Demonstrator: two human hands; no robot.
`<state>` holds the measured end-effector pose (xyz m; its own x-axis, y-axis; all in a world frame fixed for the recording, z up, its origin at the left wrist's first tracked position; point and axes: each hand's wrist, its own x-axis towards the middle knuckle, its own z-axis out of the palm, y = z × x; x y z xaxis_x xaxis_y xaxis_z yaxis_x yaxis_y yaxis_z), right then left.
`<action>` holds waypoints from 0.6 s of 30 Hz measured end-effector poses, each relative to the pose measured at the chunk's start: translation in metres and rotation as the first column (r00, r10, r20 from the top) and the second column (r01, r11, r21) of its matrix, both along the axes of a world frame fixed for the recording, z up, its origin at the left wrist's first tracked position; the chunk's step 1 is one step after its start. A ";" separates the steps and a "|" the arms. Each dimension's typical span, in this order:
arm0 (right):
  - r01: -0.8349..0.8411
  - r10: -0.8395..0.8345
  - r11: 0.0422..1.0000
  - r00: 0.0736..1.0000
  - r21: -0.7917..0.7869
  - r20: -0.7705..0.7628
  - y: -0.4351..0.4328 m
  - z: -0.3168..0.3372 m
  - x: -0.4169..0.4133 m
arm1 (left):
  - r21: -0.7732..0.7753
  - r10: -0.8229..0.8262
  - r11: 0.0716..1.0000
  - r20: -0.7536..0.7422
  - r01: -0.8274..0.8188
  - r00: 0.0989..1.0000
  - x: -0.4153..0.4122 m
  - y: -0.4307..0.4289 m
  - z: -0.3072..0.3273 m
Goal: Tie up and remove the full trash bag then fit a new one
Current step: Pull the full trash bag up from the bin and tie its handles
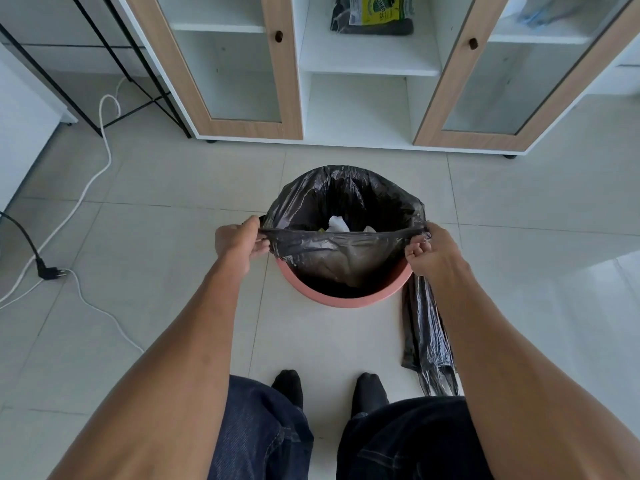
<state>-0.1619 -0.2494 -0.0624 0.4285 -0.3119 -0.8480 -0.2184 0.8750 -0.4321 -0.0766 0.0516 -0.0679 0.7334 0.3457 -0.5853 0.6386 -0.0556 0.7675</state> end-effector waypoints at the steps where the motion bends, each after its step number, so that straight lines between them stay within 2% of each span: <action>1: -0.024 0.024 0.999 1.000 -0.043 -0.008 -0.003 0.002 0.002 | -0.036 0.029 0.999 0.022 -0.028 0.999 0.003 -0.001 0.003; 3: -0.053 0.048 0.986 0.998 -0.161 -0.036 -0.009 0.007 0.007 | -0.099 0.062 0.993 0.031 -0.059 0.998 0.007 -0.004 0.008; 6: -0.039 0.032 0.964 0.999 -0.262 -0.032 -0.009 0.018 0.012 | -0.135 0.017 0.991 -0.029 -0.021 0.999 0.011 -0.006 0.012; 9: -0.031 0.043 0.946 0.999 -0.324 0.031 -0.005 0.034 0.018 | -0.118 -0.010 0.993 -0.071 0.002 0.997 0.016 -0.005 0.015; 13: -0.083 0.150 0.908 0.980 -0.411 0.133 0.004 0.057 0.034 | -0.140 -0.031 0.990 -0.064 0.022 0.997 0.024 -0.010 0.017; 18: -0.152 0.212 0.826 0.976 -0.543 0.050 0.010 0.065 0.044 | -0.083 -0.054 0.995 -0.056 0.049 0.997 0.029 -0.018 0.016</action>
<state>-0.1181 -0.2396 0.0022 0.5978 -0.6100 -0.5201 -0.2785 0.4504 -0.8483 -0.0480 0.0339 -0.0522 0.7132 0.2575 -0.6520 0.6800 -0.0284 0.7327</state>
